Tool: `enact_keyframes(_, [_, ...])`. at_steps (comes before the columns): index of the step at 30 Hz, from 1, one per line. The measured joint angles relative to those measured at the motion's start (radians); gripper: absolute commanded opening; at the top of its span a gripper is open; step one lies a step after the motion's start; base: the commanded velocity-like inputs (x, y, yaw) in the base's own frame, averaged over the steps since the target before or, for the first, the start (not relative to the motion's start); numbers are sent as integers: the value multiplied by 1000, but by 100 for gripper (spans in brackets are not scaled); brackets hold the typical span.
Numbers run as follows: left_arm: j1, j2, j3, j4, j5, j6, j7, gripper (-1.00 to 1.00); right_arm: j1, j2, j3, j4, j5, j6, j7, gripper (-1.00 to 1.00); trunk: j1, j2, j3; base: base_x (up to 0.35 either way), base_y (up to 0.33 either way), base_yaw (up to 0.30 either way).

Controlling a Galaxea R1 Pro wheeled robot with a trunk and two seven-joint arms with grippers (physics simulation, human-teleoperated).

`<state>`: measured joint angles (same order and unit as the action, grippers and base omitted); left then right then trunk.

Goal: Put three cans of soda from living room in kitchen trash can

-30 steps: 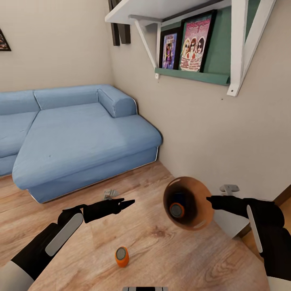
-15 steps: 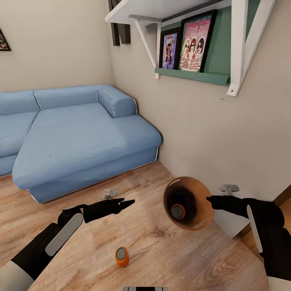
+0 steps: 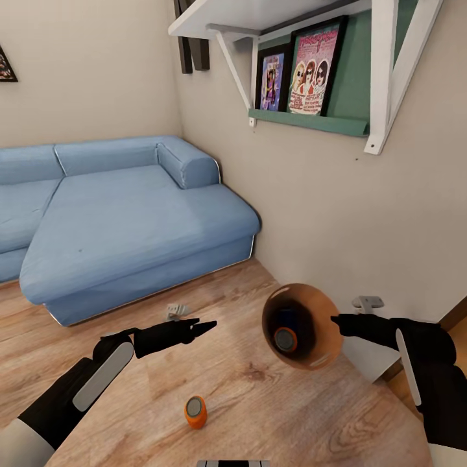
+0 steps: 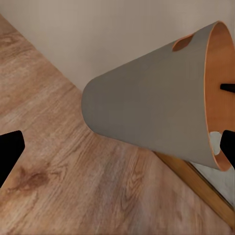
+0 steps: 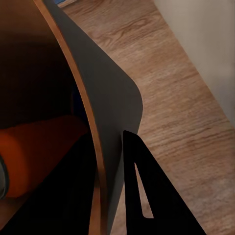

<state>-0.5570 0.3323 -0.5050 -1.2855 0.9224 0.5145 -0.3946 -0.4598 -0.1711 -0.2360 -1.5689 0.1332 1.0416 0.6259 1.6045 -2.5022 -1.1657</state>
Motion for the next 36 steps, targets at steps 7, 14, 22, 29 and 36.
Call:
enact_keyframes(7, [0,-1,3,1,6,8,5,100,0,-1,0,0,-2,1,0,-100,0,0,0,166,-170,0])
enact_keyframes(14, [0,0,2,2,6,-2,4,100,0,-1,0,0,5,-2,-1,-100,0,0,0,178,-145,0])
enact_keyframes(22, [0,1,2,2,5,-7,0,100,0,0,0,0,0,0,0,-100,0,0,0,8,-6,0])
enact_keyframes(29, [0,1,1,1,6,-7,0,100,0,0,0,0,8,-2,0,-100,0,0,0,0,0,88])
enact_keyframes(36, [0,1,2,2,6,-6,-1,100,0,1,1,0,0,0,1,-100,0,0,0,0,0,250])
